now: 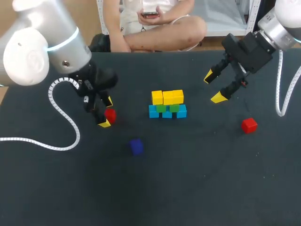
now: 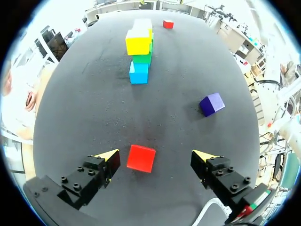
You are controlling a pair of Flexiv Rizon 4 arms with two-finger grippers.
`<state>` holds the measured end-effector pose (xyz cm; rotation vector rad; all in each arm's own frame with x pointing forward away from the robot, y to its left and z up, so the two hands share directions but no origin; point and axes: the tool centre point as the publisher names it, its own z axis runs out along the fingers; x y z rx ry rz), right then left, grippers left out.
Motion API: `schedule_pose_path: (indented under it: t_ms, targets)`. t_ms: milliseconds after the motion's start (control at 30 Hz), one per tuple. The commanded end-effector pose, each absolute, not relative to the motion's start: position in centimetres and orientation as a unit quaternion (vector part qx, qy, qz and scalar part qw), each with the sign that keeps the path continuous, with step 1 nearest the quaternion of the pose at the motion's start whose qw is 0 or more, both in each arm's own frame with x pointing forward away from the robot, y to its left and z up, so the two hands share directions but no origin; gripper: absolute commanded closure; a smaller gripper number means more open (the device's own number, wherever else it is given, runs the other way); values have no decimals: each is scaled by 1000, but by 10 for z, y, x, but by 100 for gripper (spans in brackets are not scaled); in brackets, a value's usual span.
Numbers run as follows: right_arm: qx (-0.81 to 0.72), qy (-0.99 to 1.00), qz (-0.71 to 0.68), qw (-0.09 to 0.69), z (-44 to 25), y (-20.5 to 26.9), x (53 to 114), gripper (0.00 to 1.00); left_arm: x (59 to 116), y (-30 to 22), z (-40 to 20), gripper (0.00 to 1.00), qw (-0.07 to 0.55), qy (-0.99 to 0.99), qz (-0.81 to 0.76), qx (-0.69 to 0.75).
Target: Place the blue cubes, place green cubes on the blue cubes, place the yellow cubes on the green cubes, then place the red cubes on the yellow cubes, and place purple cube on the red cubes.
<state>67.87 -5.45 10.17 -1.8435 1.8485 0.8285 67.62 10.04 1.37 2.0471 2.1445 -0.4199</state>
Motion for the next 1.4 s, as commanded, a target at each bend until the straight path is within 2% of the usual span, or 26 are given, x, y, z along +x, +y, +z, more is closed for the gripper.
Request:
schedule_pose_path:
  t_ms: [33,1033,1133,1167,1200,1233,1267,1300,1400]
  targets:
    - [-659,661,297,200,102,-54,679,0,685,98,11,0,67,711,-145,684]
    - [-659,661,297,200,102,-54,679,0,678,100,4,0,62,717,-145,679]
    - [-659,661,297,200,102,-54,679,0,677,99,4,8,62,717,-145,679]
    - [-659,661,297,200,102,-54,679,0,676,100,4,20,62,717,-145,679]
    - [-659,661,297,200,102,-54,679,0,676,100,4,43,62,717,-145,679]
    - [-659,661,297,200,102,-54,679,0,676,100,4,52,61,717,-144,679]
    - [-659,661,297,200,102,-54,679,0,675,100,4,53,62,717,-144,679]
    - [-659,661,297,200,102,-54,679,0,675,100,4,60,62,717,-143,679]
    - [-659,661,297,200,102,-54,679,0,674,101,6,71,63,719,-140,678]
